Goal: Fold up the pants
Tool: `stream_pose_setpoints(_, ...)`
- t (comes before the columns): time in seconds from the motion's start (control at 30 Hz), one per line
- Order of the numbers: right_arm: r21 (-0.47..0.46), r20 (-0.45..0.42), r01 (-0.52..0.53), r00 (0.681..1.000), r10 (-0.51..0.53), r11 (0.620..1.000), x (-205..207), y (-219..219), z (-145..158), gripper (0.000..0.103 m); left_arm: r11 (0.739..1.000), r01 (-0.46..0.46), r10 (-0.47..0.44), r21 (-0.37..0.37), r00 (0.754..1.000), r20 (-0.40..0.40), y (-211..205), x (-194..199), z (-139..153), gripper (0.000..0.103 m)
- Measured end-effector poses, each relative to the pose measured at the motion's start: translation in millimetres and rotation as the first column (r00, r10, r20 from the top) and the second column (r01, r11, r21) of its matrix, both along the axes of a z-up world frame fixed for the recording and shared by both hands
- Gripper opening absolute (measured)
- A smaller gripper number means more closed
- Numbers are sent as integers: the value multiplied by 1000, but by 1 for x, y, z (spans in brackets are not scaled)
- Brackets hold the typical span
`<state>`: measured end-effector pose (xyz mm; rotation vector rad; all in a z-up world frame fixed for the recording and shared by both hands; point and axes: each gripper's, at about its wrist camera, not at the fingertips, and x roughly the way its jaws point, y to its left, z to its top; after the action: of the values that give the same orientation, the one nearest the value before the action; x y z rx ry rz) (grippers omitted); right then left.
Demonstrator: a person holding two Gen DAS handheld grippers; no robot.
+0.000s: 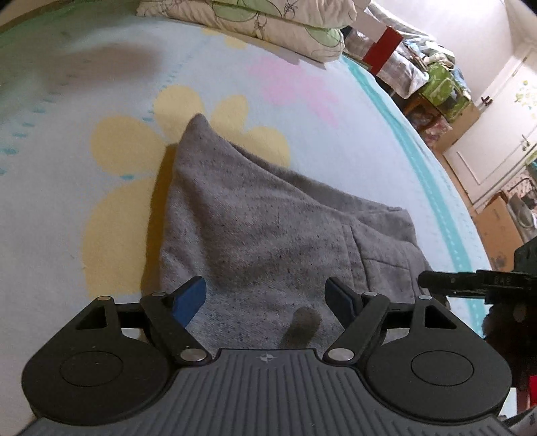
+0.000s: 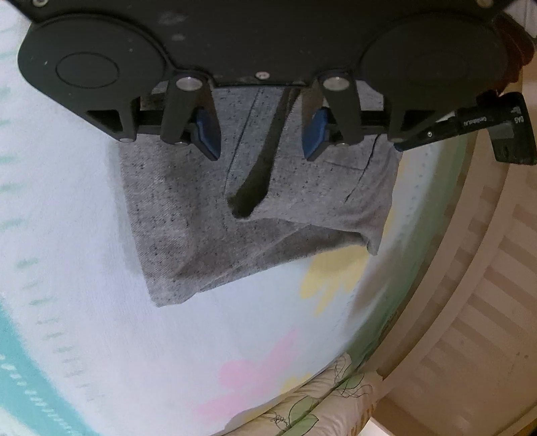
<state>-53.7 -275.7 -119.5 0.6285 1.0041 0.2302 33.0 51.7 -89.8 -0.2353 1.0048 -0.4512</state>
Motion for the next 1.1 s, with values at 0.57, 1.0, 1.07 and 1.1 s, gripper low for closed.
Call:
stream_pose_setpoints(0.57,-121,79,-271,956,281,955,12,64,36,12,998,-65,65,-10,998,23,17,11,10,78)
stream_pose_setpoints(1.0,-351,-55,-227,974,222,908,27,27,35,11,1000,27,-27,9,1000,12,-6,13,6,78)
stream_pose_setpoints(1.07,-391,-48,-248,967,249,886,21,36,30,12,996,80,-80,48,997,-4,-15,8,0,78)
stream_pose_setpoints(1.1,-413,-39,-253,965,261,875,20,39,31,12,992,105,-104,77,994,-14,-19,5,-5,78)
